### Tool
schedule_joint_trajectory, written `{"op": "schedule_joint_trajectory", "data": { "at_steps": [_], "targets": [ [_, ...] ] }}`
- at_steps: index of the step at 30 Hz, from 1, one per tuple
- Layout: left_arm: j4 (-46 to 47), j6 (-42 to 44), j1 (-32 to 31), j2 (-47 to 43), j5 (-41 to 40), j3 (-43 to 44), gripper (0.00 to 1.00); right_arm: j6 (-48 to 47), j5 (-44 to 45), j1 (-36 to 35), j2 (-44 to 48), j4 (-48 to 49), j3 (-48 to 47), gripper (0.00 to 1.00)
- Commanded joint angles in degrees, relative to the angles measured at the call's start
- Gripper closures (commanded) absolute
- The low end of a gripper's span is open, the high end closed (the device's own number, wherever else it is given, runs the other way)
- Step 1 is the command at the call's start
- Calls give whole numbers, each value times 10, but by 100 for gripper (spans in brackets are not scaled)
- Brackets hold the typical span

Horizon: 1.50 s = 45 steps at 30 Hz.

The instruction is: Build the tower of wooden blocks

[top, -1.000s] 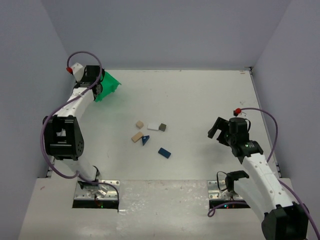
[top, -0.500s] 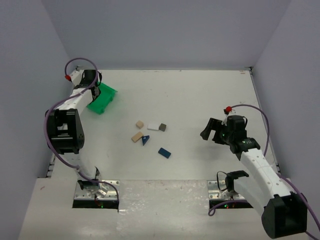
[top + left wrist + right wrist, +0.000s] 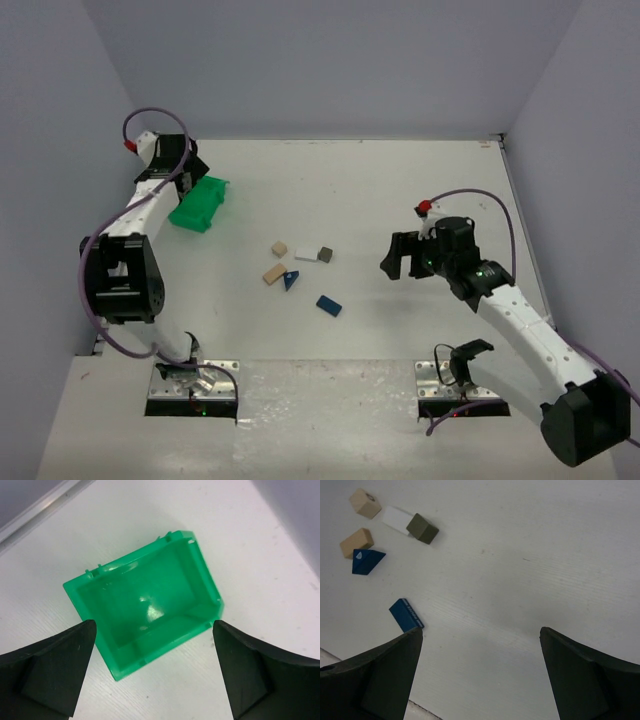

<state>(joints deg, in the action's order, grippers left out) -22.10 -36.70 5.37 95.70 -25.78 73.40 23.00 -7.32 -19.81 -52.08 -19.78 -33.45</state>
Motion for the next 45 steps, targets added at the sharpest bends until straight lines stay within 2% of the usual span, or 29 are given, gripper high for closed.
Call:
{"op": "schedule_joint_trajectory", "data": {
  "at_steps": [1, 4, 5, 9, 14, 19, 25, 33, 37, 40, 45],
  "targets": [
    [40, 29, 4, -131, 37, -24, 0, -77, 16, -52, -58, 17, -72, 1],
    [65, 43, -3, -228, 85, -100, 0, -148, 26, -92, -126, 25, -136, 1],
    [75, 43, -7, -236, 99, -107, 0, -152, 26, -94, -149, 27, -141, 1],
    [150, 57, -23, -369, 188, -228, 0, -203, 39, -138, -275, 39, -238, 1],
    [185, 33, -38, -441, 245, -300, 0, -267, 42, -177, -382, 65, -285, 1],
    [204, 9, -47, -435, 274, -344, 0, -317, 27, -198, -443, 77, -321, 1],
    [206, 3, -79, -410, 220, -351, 0, -348, 1, -224, -521, 79, -369, 1],
    [211, 12, -101, -368, 213, -344, 0, -385, -6, -242, -599, 75, -428, 2],
    [211, 15, -106, -358, 209, -341, 0, -405, -18, -242, -634, 73, -450, 11],
    [211, 16, -107, -358, 204, -341, 0, -414, -21, -242, -658, 69, -466, 25],
    [211, 16, -109, -357, 199, -342, 0, -423, -34, -241, -678, 67, -478, 39]
  ]
}}
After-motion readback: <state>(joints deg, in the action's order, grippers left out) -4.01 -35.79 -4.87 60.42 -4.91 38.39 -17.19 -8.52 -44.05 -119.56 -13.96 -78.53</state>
